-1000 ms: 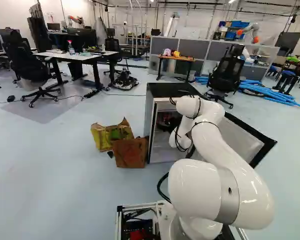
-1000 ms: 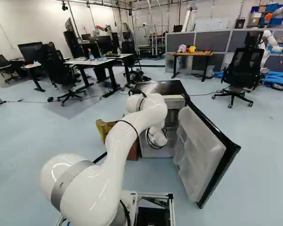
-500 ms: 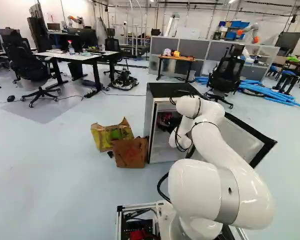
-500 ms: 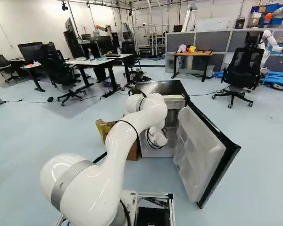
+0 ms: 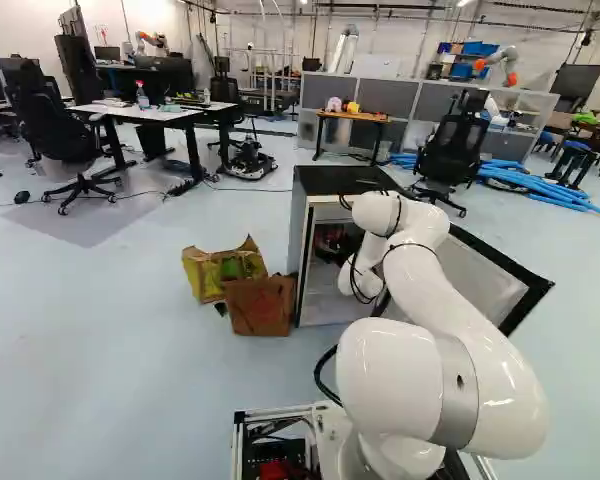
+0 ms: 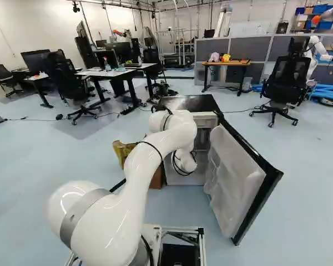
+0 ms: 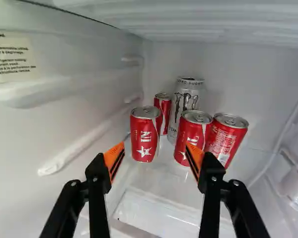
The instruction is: Grab a drink from the fridge
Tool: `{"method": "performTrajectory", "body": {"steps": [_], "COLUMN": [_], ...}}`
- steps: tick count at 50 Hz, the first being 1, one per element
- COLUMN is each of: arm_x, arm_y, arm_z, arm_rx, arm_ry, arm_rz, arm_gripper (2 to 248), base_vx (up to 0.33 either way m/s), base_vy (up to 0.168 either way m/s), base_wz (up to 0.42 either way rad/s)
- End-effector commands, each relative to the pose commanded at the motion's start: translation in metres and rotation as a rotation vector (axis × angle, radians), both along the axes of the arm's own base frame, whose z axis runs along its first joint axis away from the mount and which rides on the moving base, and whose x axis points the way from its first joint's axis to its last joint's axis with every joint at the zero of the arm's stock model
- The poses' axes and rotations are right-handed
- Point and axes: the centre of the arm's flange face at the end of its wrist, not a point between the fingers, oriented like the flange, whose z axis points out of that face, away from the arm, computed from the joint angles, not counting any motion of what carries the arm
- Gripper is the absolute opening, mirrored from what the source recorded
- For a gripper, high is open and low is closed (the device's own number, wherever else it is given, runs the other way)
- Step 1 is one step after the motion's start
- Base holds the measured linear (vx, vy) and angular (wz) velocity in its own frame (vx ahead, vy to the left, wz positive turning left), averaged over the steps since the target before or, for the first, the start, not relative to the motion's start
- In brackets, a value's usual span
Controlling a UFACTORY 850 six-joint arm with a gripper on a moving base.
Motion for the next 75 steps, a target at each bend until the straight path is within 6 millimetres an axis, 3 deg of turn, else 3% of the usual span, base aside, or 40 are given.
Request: {"method": "performTrajectory", "body": {"steps": [75], "arm_x": [0.039], "arm_y": [0.014], "arm_z": [-0.018], "arm_rx": [-0.049], "arm_ry": [-0.027], "arm_rz": [0.036], "arm_gripper": [179], "base_vx": [0.0], "base_vy": [0.0], "base_wz": [0.0]}}
